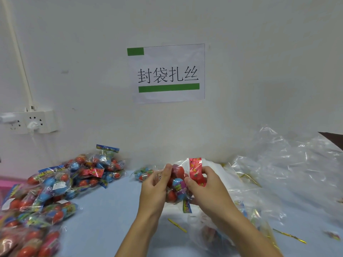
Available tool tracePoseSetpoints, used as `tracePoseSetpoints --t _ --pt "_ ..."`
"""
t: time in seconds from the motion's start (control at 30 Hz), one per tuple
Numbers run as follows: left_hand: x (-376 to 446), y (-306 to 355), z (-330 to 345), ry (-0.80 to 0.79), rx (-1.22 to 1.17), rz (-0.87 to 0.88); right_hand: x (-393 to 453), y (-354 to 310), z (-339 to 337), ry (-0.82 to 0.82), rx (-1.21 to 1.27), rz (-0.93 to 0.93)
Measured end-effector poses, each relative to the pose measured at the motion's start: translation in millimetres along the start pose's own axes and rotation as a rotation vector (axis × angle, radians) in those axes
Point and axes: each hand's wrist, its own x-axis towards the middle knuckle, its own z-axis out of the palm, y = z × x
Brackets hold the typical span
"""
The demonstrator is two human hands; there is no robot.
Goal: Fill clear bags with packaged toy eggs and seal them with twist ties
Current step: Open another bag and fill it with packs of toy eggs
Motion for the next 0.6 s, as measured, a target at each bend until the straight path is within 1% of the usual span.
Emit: tracePoseSetpoints --t 0.2,0.3,0.37,0.47,0.6 --pt "-1 -2 1 -0.176 0.021 -0.063 2 1 0 0.123 -0.088 -0.007" --pt "-3 -4 3 -0.147 0.040 -0.041 2 0 0 0.117 -0.089 -0.007" --pt "-2 -4 3 -0.099 0.034 -0.006 1 -1 0 0.073 -0.081 -0.020" --pt "0 1 -2 -0.035 -0.025 0.032 -1 -4 -3 -0.039 0.033 0.003" --pt "-4 5 -4 -0.071 -0.096 -0.015 -6 -14 -7 -0.221 0.202 0.102"
